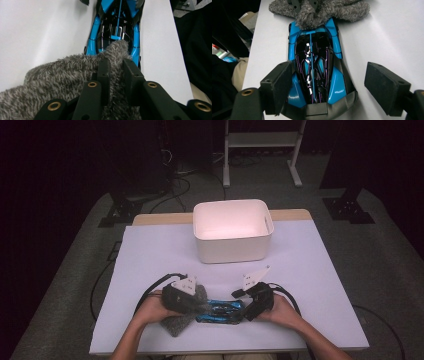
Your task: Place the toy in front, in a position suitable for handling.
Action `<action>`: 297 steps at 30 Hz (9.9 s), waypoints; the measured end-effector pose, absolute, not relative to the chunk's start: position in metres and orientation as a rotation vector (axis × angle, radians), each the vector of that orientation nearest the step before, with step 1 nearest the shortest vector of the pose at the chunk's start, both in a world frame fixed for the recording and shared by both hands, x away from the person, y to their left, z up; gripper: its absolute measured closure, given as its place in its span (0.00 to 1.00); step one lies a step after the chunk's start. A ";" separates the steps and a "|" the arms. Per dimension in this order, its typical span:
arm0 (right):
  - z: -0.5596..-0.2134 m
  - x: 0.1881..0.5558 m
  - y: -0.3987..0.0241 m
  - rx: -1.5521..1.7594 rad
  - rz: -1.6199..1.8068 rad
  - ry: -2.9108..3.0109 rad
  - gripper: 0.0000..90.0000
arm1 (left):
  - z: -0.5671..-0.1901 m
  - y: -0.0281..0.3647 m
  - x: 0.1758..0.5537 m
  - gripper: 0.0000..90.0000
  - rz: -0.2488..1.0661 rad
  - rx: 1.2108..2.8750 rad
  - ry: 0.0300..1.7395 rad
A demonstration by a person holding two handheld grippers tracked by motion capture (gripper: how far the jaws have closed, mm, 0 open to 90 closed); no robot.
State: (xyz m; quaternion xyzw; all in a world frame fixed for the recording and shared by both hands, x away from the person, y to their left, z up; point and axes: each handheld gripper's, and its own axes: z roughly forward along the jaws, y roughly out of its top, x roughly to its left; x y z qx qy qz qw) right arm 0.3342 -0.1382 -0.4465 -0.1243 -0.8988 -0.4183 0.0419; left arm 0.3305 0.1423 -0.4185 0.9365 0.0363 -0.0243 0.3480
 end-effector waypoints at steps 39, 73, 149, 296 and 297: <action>-0.442 0.298 -0.135 -0.251 -1.412 -2.928 0.40 | -0.407 0.123 0.359 0.68 -0.166 2.474 0.220; -0.442 0.302 -0.129 -0.255 -1.347 -2.778 0.36 | -0.390 0.135 0.312 0.78 -0.034 2.394 0.065; -0.437 0.299 -0.155 -0.174 -1.356 -2.844 0.62 | -0.375 0.126 0.321 0.86 -0.094 2.390 -0.001; -0.433 0.312 -0.164 -0.251 -1.391 -2.751 0.51 | -0.379 0.126 0.325 0.86 -0.095 2.400 0.006; -0.433 0.313 -0.166 -0.259 -1.399 -2.738 0.50 | -0.379 0.126 0.325 0.86 -0.095 2.400 0.006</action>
